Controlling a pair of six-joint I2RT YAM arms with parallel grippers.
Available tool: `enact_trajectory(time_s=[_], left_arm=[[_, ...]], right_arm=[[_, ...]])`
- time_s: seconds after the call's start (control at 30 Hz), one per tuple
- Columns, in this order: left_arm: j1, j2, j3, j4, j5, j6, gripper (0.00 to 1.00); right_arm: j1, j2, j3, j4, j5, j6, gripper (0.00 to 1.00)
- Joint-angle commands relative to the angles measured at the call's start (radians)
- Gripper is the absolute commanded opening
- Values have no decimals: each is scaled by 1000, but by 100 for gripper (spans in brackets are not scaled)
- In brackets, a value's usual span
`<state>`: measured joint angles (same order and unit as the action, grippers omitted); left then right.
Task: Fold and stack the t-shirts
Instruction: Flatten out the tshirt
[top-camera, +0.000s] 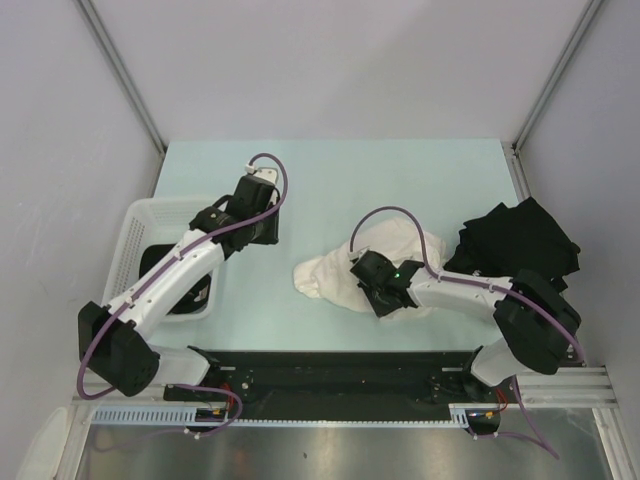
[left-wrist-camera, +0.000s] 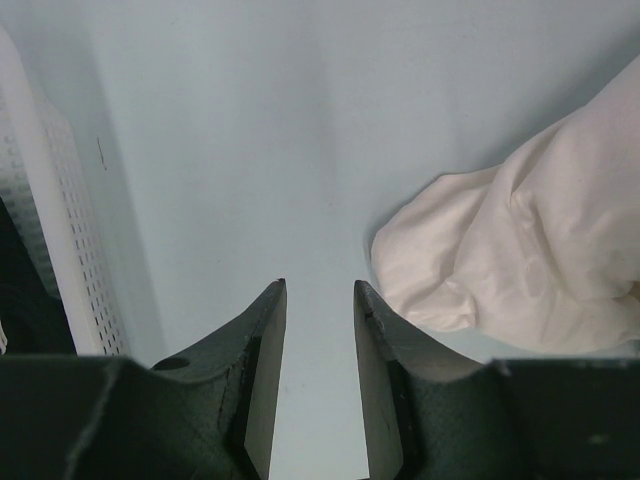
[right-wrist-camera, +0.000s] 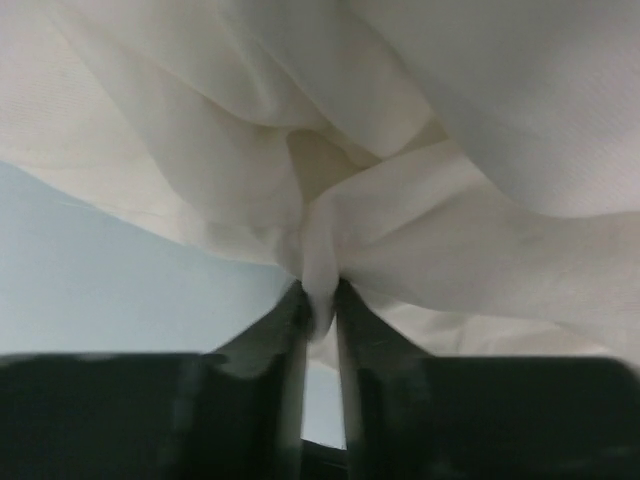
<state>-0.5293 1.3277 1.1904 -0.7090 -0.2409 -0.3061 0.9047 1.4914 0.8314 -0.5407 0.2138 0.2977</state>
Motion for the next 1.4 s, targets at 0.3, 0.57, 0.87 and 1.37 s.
enact_trajectory(time_s=[0.3, 0.57, 0.87, 1.37], left_arm=[[-5, -35, -47, 31, 51, -71, 38], [-6, -50, -133, 95, 112, -119, 38], [-8, -13, -106, 132, 140, -148, 38], [-8, -39, -132, 155, 115, -165, 39]], right_arm=[[-75, -109, 136, -93, 150, -22, 0], [-263, -125, 467, -90, 202, -130, 0], [-314, 174, 1049, -136, 134, -250, 0], [-274, 524, 1697, -130, -175, -186, 0]])
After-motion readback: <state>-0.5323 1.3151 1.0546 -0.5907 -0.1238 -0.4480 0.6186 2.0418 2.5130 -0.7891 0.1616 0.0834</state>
